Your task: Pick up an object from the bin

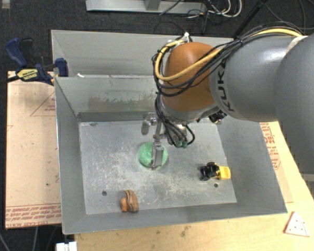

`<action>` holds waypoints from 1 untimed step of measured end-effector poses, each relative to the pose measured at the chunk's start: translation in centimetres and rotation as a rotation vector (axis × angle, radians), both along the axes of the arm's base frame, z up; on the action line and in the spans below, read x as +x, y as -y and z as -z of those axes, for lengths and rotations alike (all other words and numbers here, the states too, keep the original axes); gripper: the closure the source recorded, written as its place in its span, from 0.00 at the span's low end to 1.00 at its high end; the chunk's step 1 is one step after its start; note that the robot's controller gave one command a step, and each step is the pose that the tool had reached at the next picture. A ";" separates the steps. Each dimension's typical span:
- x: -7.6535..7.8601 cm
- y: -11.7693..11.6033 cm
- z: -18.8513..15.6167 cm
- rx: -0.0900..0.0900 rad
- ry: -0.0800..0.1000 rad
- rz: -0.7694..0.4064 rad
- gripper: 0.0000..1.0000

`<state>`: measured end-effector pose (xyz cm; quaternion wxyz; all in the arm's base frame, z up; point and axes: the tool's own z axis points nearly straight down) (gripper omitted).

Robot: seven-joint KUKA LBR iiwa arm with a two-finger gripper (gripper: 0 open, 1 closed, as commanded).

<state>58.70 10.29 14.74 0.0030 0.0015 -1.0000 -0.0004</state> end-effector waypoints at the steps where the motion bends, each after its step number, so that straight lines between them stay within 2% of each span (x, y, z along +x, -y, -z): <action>1: 0.2 0.0 -0.5 0.001 0.007 0.003 0.00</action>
Offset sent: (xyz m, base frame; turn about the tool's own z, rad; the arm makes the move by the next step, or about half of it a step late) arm -0.0012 -0.0395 -0.0774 0.0214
